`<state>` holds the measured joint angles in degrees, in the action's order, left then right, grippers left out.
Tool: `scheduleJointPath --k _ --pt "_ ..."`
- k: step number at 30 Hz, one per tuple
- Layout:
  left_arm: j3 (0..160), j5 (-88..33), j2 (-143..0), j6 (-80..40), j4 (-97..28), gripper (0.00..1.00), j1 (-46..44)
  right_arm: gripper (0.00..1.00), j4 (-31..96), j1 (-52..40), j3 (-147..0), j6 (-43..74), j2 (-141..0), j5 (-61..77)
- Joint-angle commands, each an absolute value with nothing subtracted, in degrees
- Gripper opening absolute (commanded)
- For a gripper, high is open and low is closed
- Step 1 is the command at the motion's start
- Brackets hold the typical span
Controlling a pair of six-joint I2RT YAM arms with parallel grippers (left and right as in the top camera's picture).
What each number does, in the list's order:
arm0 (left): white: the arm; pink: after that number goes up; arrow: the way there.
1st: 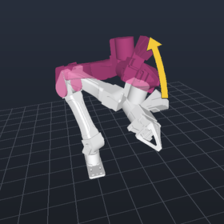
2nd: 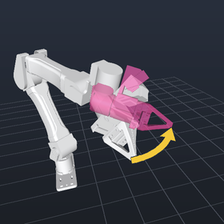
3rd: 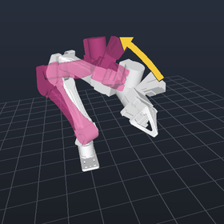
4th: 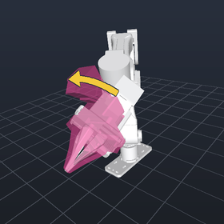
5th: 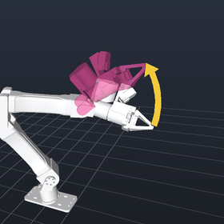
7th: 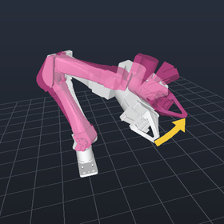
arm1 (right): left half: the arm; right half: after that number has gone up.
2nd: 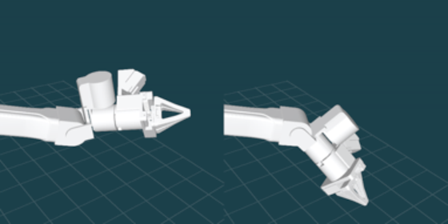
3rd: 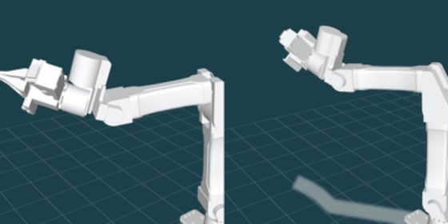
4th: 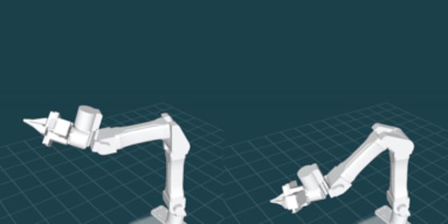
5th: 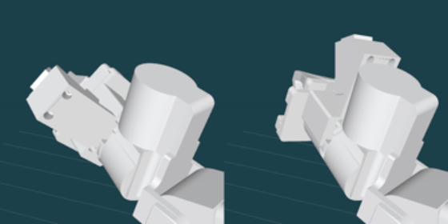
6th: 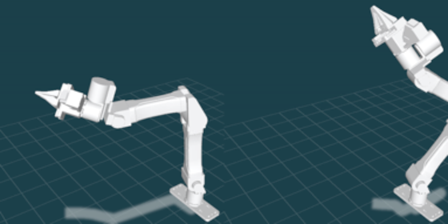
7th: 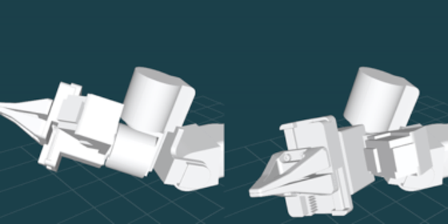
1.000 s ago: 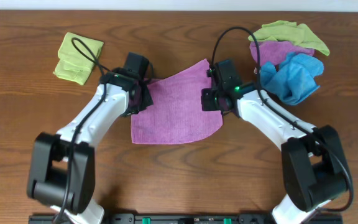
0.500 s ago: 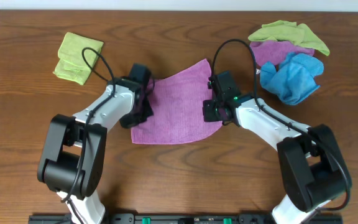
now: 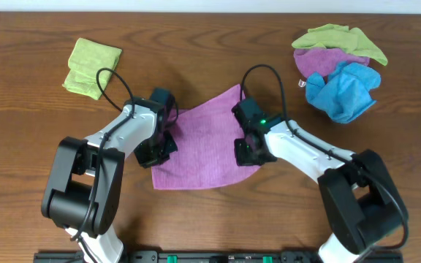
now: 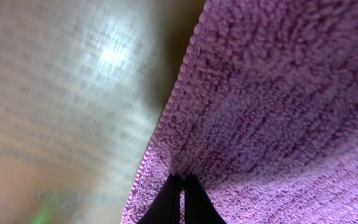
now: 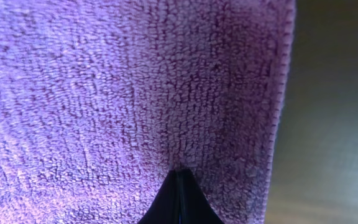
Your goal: Fold the cloth
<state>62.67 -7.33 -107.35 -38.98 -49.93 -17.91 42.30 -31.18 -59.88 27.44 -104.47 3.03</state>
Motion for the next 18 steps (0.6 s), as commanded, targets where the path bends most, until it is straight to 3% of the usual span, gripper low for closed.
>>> scheduleJointPath --k 1,18 --pt "60.7 -7.0 -108.7 -38.7 -51.0 0.06 -18.0 0.02 44.7 -33.1 -59.0 32.4 -105.1 5.0" --pt "66.8 -4.3 -95.7 -35.6 -48.4 0.06 -14.8 0.02 47.1 -35.1 -59.2 36.2 -100.3 7.6"
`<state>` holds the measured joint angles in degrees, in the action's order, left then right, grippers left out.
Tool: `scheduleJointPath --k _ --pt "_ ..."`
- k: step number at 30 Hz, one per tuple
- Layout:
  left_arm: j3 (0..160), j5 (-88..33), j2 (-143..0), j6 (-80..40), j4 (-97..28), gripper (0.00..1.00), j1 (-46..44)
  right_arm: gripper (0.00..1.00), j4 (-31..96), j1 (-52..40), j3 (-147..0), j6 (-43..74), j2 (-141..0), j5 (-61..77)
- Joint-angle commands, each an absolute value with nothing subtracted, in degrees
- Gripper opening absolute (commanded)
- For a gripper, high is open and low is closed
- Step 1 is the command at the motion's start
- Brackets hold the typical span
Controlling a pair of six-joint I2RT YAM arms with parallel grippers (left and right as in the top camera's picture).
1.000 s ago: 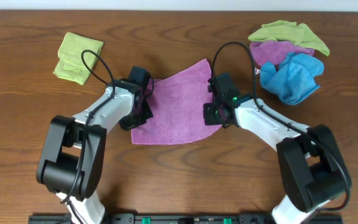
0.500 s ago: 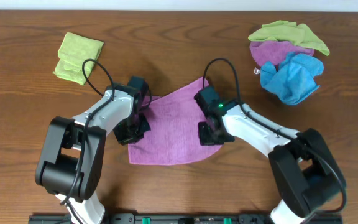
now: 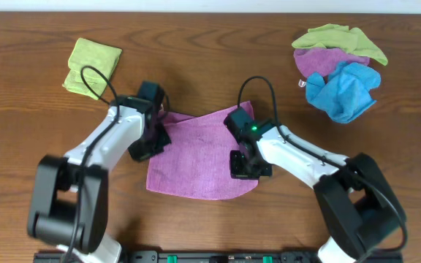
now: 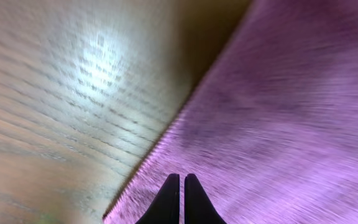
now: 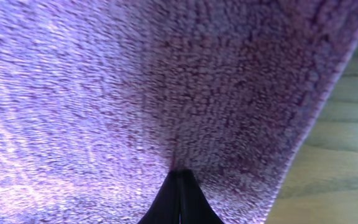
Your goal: Fold the cloth
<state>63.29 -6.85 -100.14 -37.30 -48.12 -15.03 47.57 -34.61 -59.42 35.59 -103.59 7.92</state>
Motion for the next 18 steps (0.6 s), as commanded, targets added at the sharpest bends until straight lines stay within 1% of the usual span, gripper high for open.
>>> scheduleJointPath --k 1,5,9,12,15,18 --pt "67.7 -3.4 -93.7 -35.6 -48.1 0.06 -14.8 0.02 47.1 -35.1 -59.2 36.2 -99.0 6.8" --pt "68.3 -2.6 -89.4 -35.8 -46.0 0.06 -14.8 0.02 45.6 -35.1 -59.2 35.9 -94.1 6.3" --pt "66.9 -2.5 -90.1 -36.0 -49.0 0.06 -14.8 0.01 36.5 -35.4 -59.2 30.5 -90.9 7.0" --pt "63.9 -2.5 -90.7 -36.0 -46.3 0.06 -14.6 0.02 32.9 -34.9 -59.2 30.9 -90.7 8.5" --pt "62.1 -2.9 -90.8 -36.1 -42.6 0.06 -14.6 0.01 34.2 -34.9 -59.2 31.3 -90.7 9.3" --pt "62.1 -3.5 -90.8 -36.2 -41.7 0.06 -14.6 0.01 37.3 -34.9 -59.2 31.2 -90.7 9.3"
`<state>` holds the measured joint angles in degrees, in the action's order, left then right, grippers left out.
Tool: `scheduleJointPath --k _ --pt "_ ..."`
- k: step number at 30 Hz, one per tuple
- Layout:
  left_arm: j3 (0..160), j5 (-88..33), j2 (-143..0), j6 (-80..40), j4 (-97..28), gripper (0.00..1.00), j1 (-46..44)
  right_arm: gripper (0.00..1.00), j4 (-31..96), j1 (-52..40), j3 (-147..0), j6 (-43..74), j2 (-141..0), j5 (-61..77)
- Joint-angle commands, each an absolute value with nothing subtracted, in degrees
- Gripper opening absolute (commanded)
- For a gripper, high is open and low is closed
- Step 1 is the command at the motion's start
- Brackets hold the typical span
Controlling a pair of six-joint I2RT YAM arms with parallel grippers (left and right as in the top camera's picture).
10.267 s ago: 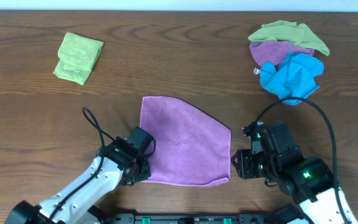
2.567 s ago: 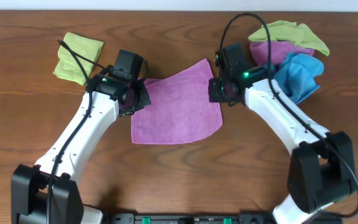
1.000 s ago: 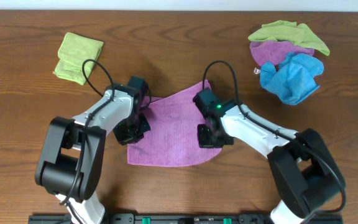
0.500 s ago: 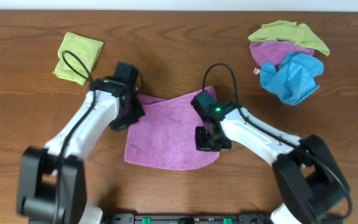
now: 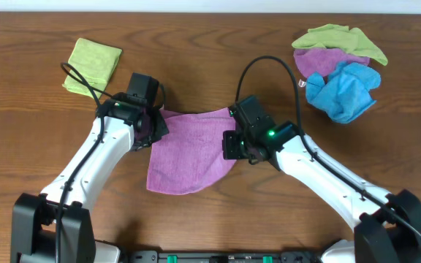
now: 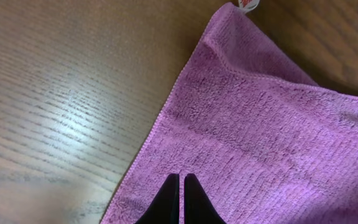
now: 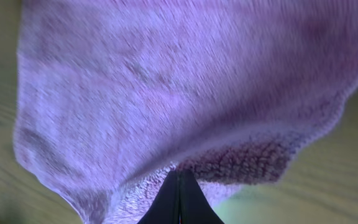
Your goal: Fold the cloth
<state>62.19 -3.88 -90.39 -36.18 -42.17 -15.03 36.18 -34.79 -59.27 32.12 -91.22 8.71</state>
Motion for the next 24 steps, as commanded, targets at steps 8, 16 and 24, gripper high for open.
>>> scheduleJointPath --k 8,16,24 --pt "62.1 -4.1 -90.8 -36.2 -41.5 0.08 -14.6 0.75 46.3 -34.9 -59.2 30.5 -90.6 9.3" --pt "62.1 -5.6 -92.7 -37.4 -35.7 0.06 -14.6 0.02 47.4 -34.9 -59.2 30.5 -89.9 9.2" --pt "62.1 -7.9 -98.7 -37.7 -35.8 0.06 -14.8 0.01 46.5 -34.0 -59.2 30.0 -89.9 8.8"
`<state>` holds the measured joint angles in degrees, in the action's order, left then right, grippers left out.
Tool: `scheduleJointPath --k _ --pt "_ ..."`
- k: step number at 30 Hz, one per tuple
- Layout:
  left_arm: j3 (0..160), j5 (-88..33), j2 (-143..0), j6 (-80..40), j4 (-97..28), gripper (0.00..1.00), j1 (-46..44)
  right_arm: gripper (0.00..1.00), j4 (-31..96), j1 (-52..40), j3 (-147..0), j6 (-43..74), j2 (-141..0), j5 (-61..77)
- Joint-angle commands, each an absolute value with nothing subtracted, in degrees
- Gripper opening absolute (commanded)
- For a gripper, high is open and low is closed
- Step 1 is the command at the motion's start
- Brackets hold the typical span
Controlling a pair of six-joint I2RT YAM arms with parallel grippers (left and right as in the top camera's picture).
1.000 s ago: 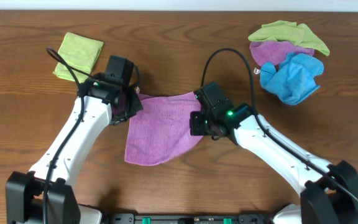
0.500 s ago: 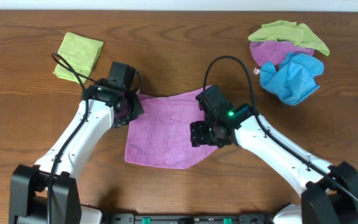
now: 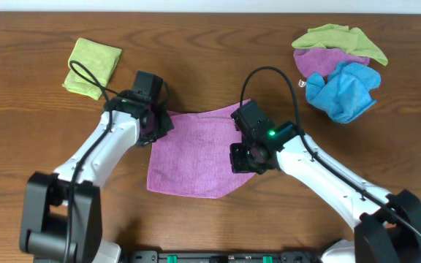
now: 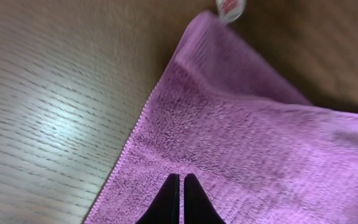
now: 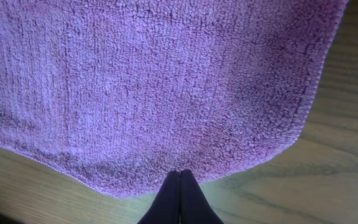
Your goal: Fold the cloth
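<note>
A purple cloth (image 3: 196,153) lies spread on the wooden table (image 3: 35,146), its top edge roughly straight and its bottom right rounded. My left gripper (image 3: 154,124) is at its upper left corner. In the left wrist view the gripper (image 4: 180,177) is shut on the purple cloth (image 4: 260,143), near a white tag (image 4: 229,6) at the far corner. My right gripper (image 3: 245,157) is at the cloth's right edge. In the right wrist view it (image 5: 179,172) is shut on the hem of the cloth (image 5: 154,81).
A folded green cloth (image 3: 92,67) lies at the back left. At the back right sits a pile of green, purple and blue cloths (image 3: 338,62). Black cables loop over both arms.
My right gripper has moved right and toward the front with the cloth's edge, so the cloth now spreads wider and flatter. The left gripper has stayed near the upper left corner.
Both grippers were shut on the cloth's sides, with the cloth lying as a diamond and one corner pointing back. Then the cloth had turned squarer as the left gripper had moved back. Then its right side drooped from the right gripper. Now it lies spread.
</note>
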<state>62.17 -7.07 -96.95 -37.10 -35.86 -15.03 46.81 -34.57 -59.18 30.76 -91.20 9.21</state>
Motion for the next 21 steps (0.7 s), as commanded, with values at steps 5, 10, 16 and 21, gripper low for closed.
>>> scheduleJointPath --k 5,10,16,21 --pt "62.1 -8.0 -101.8 -38.4 -31.6 0.06 -14.8 0.01 46.6 -34.2 -59.2 29.0 -89.9 8.9" --pt "62.1 -10.4 -104.9 -39.2 -25.2 0.06 -14.8 0.01 48.9 -33.8 -59.1 29.6 -90.0 7.2" --pt "62.1 -10.1 -105.6 -39.9 -19.8 0.06 -14.6 0.02 50.2 -30.4 -59.1 31.7 -90.0 3.4" --pt "62.1 -6.9 -105.6 -41.3 -16.8 0.06 -14.6 0.06 50.2 -24.6 -58.5 31.8 -90.1 6.5"
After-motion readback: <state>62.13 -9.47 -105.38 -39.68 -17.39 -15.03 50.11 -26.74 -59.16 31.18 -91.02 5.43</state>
